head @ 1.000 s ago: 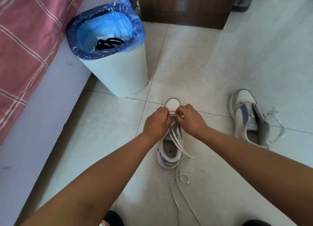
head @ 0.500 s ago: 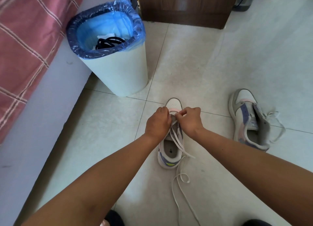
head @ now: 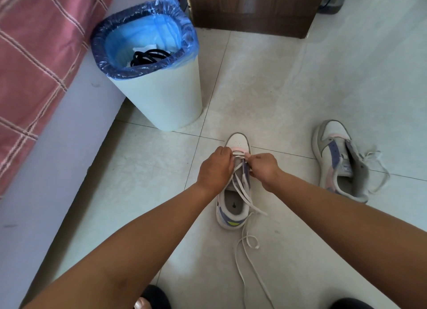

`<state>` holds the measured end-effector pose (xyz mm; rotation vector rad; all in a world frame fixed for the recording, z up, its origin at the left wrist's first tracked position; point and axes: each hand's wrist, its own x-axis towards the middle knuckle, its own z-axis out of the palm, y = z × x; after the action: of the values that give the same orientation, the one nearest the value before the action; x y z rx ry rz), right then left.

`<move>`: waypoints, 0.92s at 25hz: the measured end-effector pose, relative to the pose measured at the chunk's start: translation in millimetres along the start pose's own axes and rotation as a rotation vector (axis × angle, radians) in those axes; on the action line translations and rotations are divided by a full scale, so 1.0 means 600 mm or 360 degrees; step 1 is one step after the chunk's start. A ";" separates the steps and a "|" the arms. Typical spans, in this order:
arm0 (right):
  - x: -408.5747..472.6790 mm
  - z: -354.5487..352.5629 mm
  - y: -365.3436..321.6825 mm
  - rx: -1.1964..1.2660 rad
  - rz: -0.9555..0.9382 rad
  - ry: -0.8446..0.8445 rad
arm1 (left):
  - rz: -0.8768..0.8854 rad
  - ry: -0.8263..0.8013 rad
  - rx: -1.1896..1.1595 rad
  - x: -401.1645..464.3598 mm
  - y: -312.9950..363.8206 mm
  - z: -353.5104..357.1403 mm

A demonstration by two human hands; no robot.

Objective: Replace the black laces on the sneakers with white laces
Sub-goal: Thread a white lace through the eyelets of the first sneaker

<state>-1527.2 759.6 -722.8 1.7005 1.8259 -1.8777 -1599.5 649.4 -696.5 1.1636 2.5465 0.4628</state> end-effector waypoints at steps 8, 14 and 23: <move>-0.019 -0.021 0.008 0.0302 -0.0009 -0.0274 | 0.0396 0.0034 0.0018 -0.007 -0.012 -0.008; -0.028 -0.019 0.022 0.0199 -0.0195 -0.0035 | -0.0048 -0.0023 -0.0591 -0.025 -0.033 -0.011; -0.075 -0.021 0.017 -0.0204 -0.0128 0.0083 | -0.0411 -0.0290 -0.0666 -0.062 -0.003 -0.031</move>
<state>-1494.2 737.2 -696.1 1.6733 2.0150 -1.7166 -1585.1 616.6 -675.3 0.6838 2.2527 0.7407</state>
